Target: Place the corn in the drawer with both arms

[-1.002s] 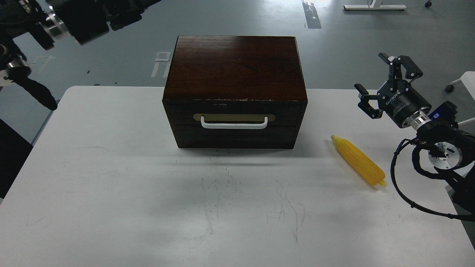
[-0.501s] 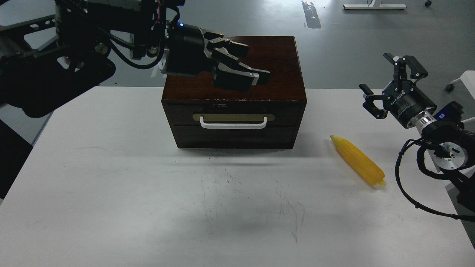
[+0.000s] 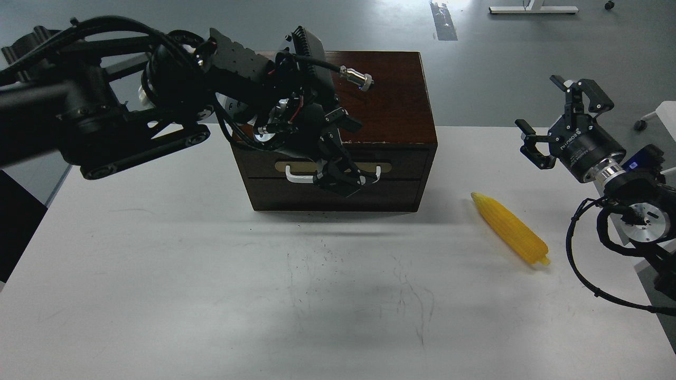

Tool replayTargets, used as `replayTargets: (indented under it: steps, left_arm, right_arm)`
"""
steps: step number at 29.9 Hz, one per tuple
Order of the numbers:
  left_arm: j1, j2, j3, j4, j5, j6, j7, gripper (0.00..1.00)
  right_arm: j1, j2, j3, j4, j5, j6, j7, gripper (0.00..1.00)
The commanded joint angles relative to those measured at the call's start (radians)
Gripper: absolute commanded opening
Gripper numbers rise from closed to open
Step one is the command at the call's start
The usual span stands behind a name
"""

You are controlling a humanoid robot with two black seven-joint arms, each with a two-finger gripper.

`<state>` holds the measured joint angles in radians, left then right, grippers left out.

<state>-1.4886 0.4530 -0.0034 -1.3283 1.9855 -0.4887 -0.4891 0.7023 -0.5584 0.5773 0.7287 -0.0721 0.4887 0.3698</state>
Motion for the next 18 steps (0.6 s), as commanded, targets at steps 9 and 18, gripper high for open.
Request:
replayTargets:
  steps: [9,18]
  left_arm:
    - [0.011,-0.048,0.082,0.041,0.061,0.0,0.0,0.99]
    - [0.025,-0.071,0.112,0.089,0.075,0.0,0.0,0.99]
  right_arm:
    - [-0.001,0.0,0.001,0.0,0.0,0.0,0.0,1.0]
    - [-0.006,0.002,0.003,0.0,0.0,0.0,0.0,1.0]
